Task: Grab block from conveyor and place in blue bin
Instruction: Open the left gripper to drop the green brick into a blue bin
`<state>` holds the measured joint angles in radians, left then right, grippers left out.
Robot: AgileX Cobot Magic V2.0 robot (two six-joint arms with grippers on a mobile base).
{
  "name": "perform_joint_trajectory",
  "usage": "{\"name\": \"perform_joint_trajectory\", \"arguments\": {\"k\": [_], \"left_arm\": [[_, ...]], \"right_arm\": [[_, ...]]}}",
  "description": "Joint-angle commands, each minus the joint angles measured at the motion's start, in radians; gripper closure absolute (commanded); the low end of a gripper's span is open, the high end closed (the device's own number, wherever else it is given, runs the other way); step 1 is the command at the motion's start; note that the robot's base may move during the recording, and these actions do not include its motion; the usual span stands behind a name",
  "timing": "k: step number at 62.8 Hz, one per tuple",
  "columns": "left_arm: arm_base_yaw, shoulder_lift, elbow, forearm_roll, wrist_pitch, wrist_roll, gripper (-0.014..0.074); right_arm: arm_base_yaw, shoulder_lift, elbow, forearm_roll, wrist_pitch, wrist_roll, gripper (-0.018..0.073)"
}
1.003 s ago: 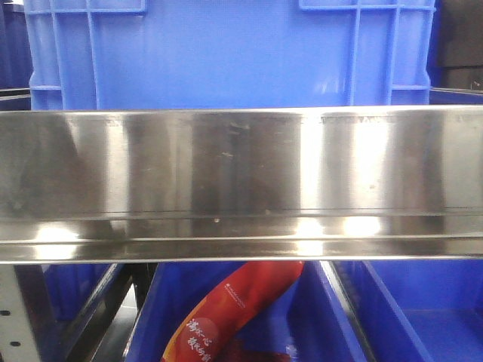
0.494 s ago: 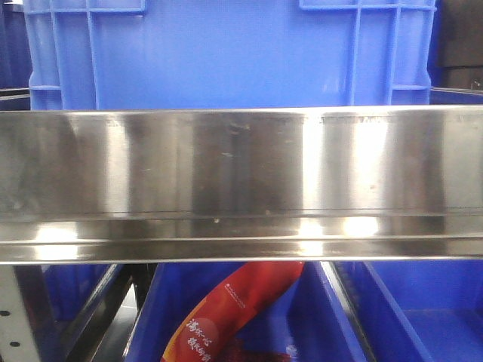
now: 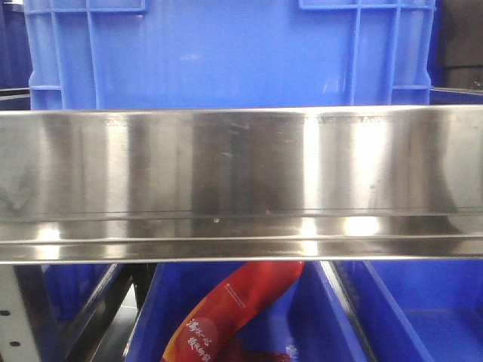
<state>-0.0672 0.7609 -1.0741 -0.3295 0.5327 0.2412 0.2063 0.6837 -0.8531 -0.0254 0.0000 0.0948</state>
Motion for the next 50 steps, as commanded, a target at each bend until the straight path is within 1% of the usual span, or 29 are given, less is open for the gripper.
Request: {"name": "perform_joint_trajectory", "arguments": {"k": [1,9,15,20,24,30,32,38,42,50], "left_arm": [[-0.077,0.059,-0.044,-0.026,0.012,0.020,0.0708],[-0.192,0.139,-0.079,-0.024,-0.024,0.020,0.0708],[-0.281,0.202,-0.103,-0.014,-0.082,0.020,0.0708],[-0.339,0.268,-0.119,0.018,-0.157,0.020,0.0708],[-0.375,0.318,-0.140,0.027,-0.190,0.020,0.0708],[-0.410,0.413,-0.186,0.020,-0.201,0.016,0.0708],[-0.418,0.440,-0.206,0.018,-0.201,0.003,0.0708],[-0.431,0.527,-0.258,0.018,-0.205,-0.114,0.0708],[-0.433,0.572,-0.289,0.018,-0.205,-0.167,0.0708],[-0.433,0.624,-0.308,0.001,-0.207,-0.171,0.0708]], "right_arm": [[0.046,0.072,-0.067,-0.006,0.019,-0.007,0.0721],[0.146,0.164,-0.135,-0.006,0.038,-0.007,0.0721],[0.225,0.249,-0.176,-0.006,0.044,-0.007,0.0721],[0.273,0.322,-0.204,-0.006,0.044,-0.007,0.0721],[0.302,0.380,-0.222,-0.006,0.044,-0.007,0.0721],[0.328,0.457,-0.244,0.017,0.044,-0.007,0.0721],[0.334,0.482,-0.252,0.025,0.046,-0.007,0.0721],[0.338,0.532,-0.271,0.034,0.053,-0.007,0.0721],[0.338,0.553,-0.275,0.039,0.051,-0.007,0.0721],[0.338,0.566,-0.275,0.039,0.067,-0.007,0.0721]]}}
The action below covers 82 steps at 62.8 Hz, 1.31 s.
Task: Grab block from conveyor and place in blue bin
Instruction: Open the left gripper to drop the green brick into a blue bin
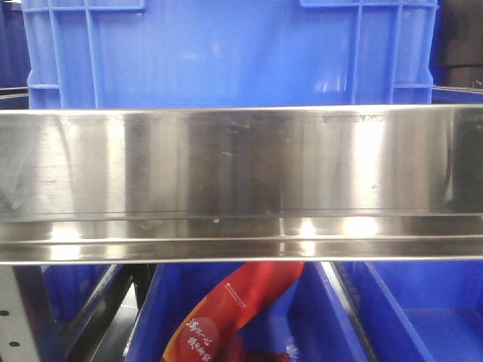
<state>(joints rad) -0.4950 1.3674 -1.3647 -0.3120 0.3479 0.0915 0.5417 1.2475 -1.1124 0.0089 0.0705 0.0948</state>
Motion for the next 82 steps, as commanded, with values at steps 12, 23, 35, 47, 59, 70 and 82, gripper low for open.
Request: {"name": "perform_joint_trajectory", "arguments": {"k": [12,23,35,47,59,70,82], "left_arm": [[-0.006,0.042,-0.018,-0.052,-0.015,-0.021,0.0664],[-0.006,0.048,-0.018,-0.052,0.021,-0.021,0.0342],[-0.006,0.048,-0.018,-0.052,0.030,-0.021,0.0146],[-0.006,0.043,-0.018,-0.040,0.030,-0.021,0.0197],[-0.006,-0.009,-0.018,-0.040,0.054,-0.021,0.0537],[-0.006,-0.011,-0.018,0.028,0.064,-0.019,0.0708],[-0.007,-0.081,0.029,0.031,0.093,-0.019,0.0708]], "right_arm": [[0.003,0.004,-0.016,0.005,0.041,-0.007,0.0672],[0.003,0.004,-0.016,0.006,0.051,-0.007,0.0335],[0.001,0.004,-0.016,0.006,0.051,-0.007,0.0102],[0.001,-0.009,-0.016,0.006,0.049,-0.007,0.0182],[0.001,-0.100,-0.016,0.013,0.057,-0.007,0.0592],[0.001,-0.118,-0.016,0.013,0.087,-0.007,0.0720],[0.001,-0.202,-0.001,0.024,0.144,-0.007,0.0721]]}}
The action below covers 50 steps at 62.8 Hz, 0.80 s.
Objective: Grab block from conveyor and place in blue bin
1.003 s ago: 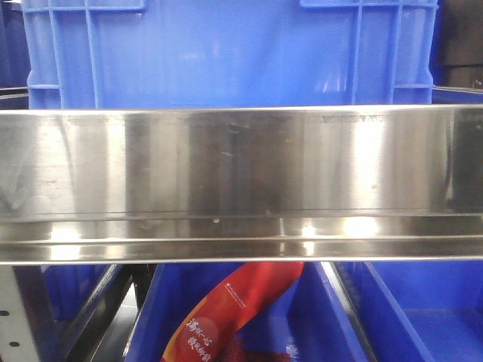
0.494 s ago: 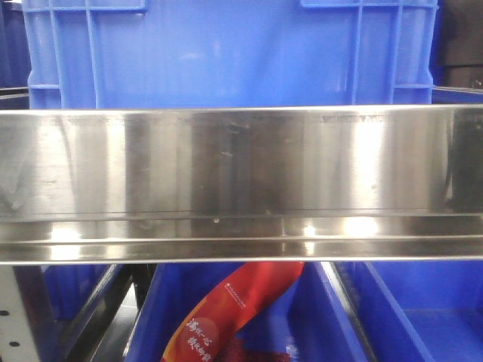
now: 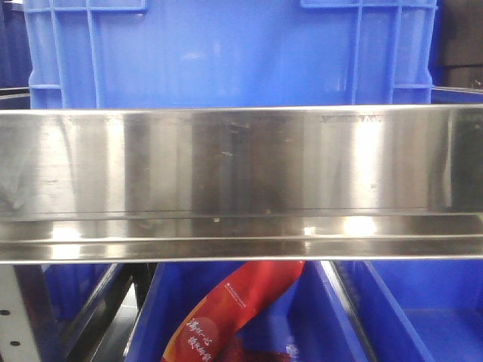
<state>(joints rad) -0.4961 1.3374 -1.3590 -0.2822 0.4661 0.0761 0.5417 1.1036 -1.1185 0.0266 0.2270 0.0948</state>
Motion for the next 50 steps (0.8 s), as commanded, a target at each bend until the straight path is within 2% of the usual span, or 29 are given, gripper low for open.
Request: {"name": "perform_joint_trajectory", "arguments": {"k": [1,6,11,23,27,33,38,42,45,47,50], "left_arm": [[-0.006,-0.061,0.036,-0.002,-0.044,-0.003,0.0708],[-0.006,-0.141,0.148,-0.038,-0.185,-0.003,0.0708],[-0.006,-0.222,0.291,-0.075,-0.283,-0.003,0.0708],[-0.006,-0.488,0.611,-0.047,-0.393,-0.003,0.0708],[-0.004,-0.574,0.703,-0.018,-0.415,-0.003,0.0708],[0.016,-0.726,0.836,-0.018,-0.430,-0.003,0.0708],[0.044,-0.831,0.922,-0.006,-0.428,-0.003,0.0708],[0.077,-0.920,0.993,0.056,-0.424,-0.002,0.0708],[0.102,-0.982,1.035,0.134,-0.413,-0.002,0.0708],[0.122,-1.016,1.055,0.155,-0.404,-0.002,0.0708],[0.152,-1.081,1.082,0.143,-0.374,-0.009,0.0708]], "right_arm": [[0.001,-0.067,0.010,0.006,-0.020,-0.007,0.0721],[-0.016,-0.129,0.053,0.006,-0.072,-0.007,0.0721],[-0.057,-0.188,0.113,0.006,-0.068,-0.007,0.0721],[-0.206,-0.387,0.308,0.006,-0.061,-0.007,0.0721],[-0.247,-0.460,0.364,0.006,-0.063,-0.007,0.0721],[-0.295,-0.566,0.457,0.006,-0.063,-0.007,0.0721],[-0.305,-0.638,0.514,0.006,-0.063,-0.007,0.0721],[-0.305,-0.701,0.564,0.006,-0.063,-0.007,0.0721],[-0.305,-0.742,0.598,0.006,-0.050,-0.007,0.0721],[-0.305,-0.764,0.614,0.006,-0.039,-0.007,0.0721],[-0.305,-0.796,0.640,0.006,-0.011,-0.007,0.0721]]}}
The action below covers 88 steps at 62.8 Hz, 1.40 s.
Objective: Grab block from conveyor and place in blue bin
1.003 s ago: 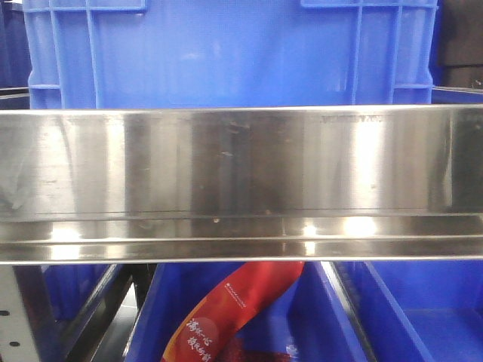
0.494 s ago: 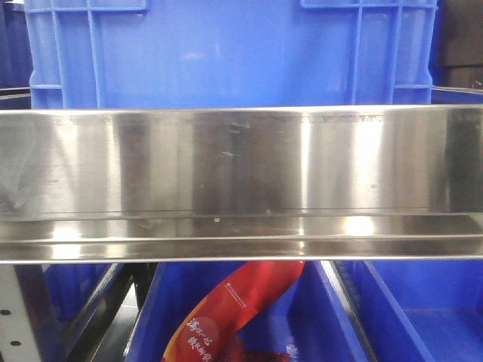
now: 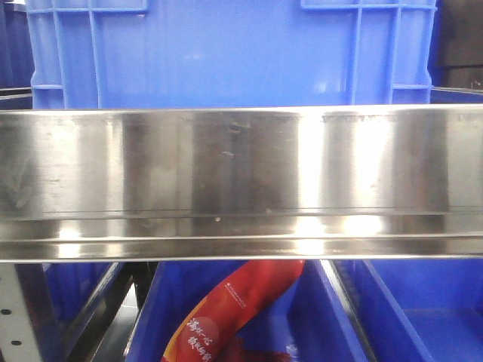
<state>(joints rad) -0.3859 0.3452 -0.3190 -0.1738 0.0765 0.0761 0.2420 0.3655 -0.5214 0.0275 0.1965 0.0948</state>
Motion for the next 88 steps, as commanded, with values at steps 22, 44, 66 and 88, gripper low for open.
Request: {"name": "perform_joint_trajectory", "arguments": {"k": [22,44,66,88], "left_arm": [[0.252,-0.345,0.068,0.006,0.257,-0.010,0.0708],[0.380,-0.345,0.068,0.006,0.232,-0.010,0.0708],[0.387,-0.345,0.068,0.004,0.227,-0.010,0.0708],[0.387,-0.345,0.068,0.004,0.227,-0.010,0.0708]], "right_arm": [[-0.006,-0.155,0.099,0.005,0.089,-0.007,0.0721],[-0.006,-0.155,0.099,0.005,0.091,-0.007,0.0721],[-0.006,-0.155,0.099,0.005,0.087,-0.007,0.0721],[-0.011,-0.167,0.125,0.005,0.083,-0.007,0.0721]]}}
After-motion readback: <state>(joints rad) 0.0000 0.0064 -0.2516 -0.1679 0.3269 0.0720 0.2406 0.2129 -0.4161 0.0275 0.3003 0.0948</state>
